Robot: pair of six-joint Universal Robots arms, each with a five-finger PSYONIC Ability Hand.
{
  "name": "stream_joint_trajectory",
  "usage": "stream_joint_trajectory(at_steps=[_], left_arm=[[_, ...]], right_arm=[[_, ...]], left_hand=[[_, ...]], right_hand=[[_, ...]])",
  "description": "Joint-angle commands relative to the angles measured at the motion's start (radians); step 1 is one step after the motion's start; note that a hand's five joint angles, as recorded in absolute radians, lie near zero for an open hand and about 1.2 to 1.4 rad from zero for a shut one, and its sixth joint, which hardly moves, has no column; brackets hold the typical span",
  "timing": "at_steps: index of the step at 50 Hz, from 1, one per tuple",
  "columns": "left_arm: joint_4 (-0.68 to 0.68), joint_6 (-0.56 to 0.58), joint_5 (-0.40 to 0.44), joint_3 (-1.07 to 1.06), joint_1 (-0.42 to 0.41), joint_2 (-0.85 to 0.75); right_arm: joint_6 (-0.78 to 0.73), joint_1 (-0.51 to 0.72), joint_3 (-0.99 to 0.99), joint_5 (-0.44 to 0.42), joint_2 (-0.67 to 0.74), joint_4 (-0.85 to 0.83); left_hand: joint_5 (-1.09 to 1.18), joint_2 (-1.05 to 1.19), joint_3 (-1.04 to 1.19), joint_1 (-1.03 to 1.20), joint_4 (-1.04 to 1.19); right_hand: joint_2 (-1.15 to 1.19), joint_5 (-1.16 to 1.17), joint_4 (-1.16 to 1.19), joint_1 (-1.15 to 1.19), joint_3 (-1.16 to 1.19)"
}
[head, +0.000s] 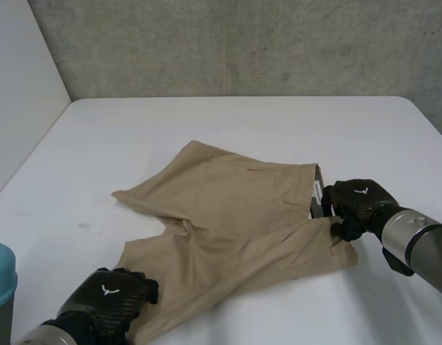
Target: Fold the shorts.
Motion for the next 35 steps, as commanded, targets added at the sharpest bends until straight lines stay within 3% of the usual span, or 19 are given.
stream_joint_trajectory(at_steps=[1,5,6,12,17,20,25,35], left_arm=[[0.013,0.012,-0.038,-0.019,-0.026,0.011],[0.047,0.051,-0.039,-0.031,-0.020,-0.058],[0.061,0.076,-0.042,-0.024,-0.018,-0.085],[0.142,0.159,-0.045,0.094,0.000,-0.124],[0.310,0.267,-0.044,0.289,0.123,-0.191],[0.366,0.328,-0.039,0.382,0.148,-0.254],[0.423,0.432,-0.038,0.623,0.157,-0.464],[0.571,0.448,-0.033,1.036,0.166,-0.837]], right_arm=[[0.000,0.001,0.001,0.004,-0.002,-0.007],[0.000,0.001,0.001,0.004,-0.004,-0.010],[0.000,0.001,0.001,0.004,-0.004,-0.010],[-0.003,0.001,-0.006,0.007,-0.007,-0.011],[-0.024,0.004,-0.031,0.021,-0.007,-0.026],[-0.029,0.005,-0.051,0.040,-0.002,-0.062],[-0.024,0.026,-0.098,0.089,0.013,-0.132],[-0.020,0.089,-0.276,0.239,0.185,-0.370]], left_hand=[[0.369,0.375,0.375,0.371,0.370],[0.856,0.862,0.862,0.857,0.856],[0.885,0.891,0.892,0.887,0.886],[0.886,0.892,0.892,0.888,0.886],[0.886,0.892,0.892,0.888,0.886],[0.886,0.892,0.892,0.888,0.886],[0.886,0.892,0.892,0.888,0.886],[0.886,0.892,0.892,0.888,0.886]], right_hand=[[0.227,0.221,0.205,0.404,0.216],[0.227,0.221,0.205,0.404,0.216],[0.227,0.221,0.205,0.404,0.216],[0.227,0.221,0.205,0.404,0.216],[0.227,0.221,0.205,0.404,0.216],[0.227,0.221,0.205,0.404,0.216],[0.227,0.221,0.205,0.404,0.216],[0.227,0.221,0.205,0.404,0.216]])
